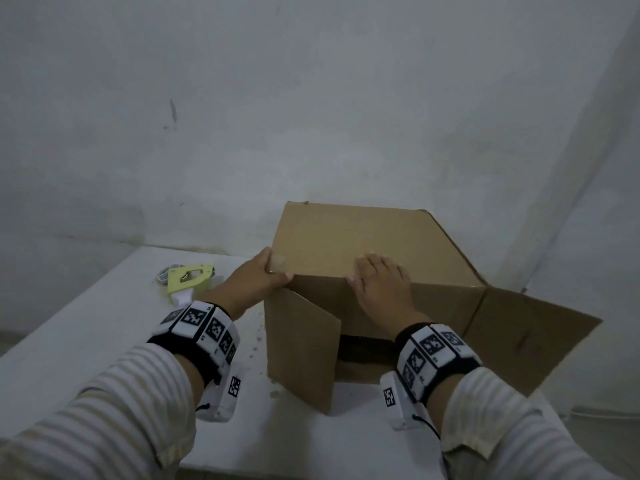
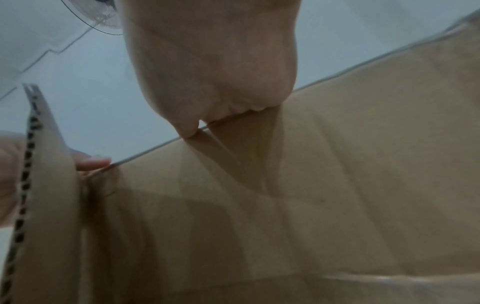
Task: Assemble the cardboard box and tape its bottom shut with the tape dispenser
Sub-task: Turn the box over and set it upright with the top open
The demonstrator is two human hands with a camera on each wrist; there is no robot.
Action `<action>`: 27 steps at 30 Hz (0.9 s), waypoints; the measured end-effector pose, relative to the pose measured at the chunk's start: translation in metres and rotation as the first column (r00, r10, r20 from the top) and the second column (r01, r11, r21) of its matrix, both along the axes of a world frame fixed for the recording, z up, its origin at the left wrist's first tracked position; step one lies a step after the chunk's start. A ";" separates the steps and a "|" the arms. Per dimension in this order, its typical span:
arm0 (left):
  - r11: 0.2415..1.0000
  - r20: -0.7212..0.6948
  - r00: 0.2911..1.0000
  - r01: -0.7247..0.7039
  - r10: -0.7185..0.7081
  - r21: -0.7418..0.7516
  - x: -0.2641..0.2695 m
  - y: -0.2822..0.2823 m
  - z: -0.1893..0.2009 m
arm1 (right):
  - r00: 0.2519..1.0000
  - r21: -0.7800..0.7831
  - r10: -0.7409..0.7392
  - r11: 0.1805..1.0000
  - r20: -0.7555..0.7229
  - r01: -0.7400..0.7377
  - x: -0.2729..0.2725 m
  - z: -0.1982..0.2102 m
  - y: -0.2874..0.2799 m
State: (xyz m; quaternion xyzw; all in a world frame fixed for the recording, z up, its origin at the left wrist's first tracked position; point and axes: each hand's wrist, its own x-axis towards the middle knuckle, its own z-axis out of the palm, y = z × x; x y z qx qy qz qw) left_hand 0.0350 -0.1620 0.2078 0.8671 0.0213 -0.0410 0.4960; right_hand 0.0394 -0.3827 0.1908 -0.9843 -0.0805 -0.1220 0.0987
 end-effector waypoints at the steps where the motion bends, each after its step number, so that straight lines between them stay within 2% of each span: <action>1: 1.000 0.001 1.000 0.012 -0.012 0.007 -0.003 0.001 0.001 | 1.000 0.009 0.022 1.000 -0.011 -0.022 0.000 0.002 0.008; 5: 0.998 0.001 0.998 0.068 -0.068 0.011 -0.010 0.011 0.003 | 0.994 0.004 0.108 0.994 -0.017 -0.108 0.000 0.003 0.050; 9: 0.989 -0.062 0.988 0.136 -0.140 -0.059 -0.016 0.029 0.001 | 0.988 0.003 0.152 0.988 -0.029 -0.152 0.002 0.000 0.087; 12: 0.984 -0.094 0.980 0.171 -0.175 -0.048 -0.020 0.042 0.000 | 0.987 -0.006 0.157 0.988 -0.037 -0.157 0.003 -0.003 0.111; 18: 0.970 -0.163 0.956 0.234 -0.242 -0.070 -0.020 0.065 -0.002 | 0.993 -0.097 0.113 0.989 0.035 -0.110 0.004 -0.010 0.122; 24: 0.967 -0.157 0.960 0.246 -0.233 0.065 -0.023 0.083 0.006 | 0.994 -0.111 0.083 0.991 0.065 -0.076 0.003 -0.018 0.124; 27: 0.950 -0.199 0.949 0.276 -0.245 0.145 -0.025 0.087 0.014 | 0.995 -0.109 0.074 0.992 0.062 -0.067 0.004 -0.019 0.126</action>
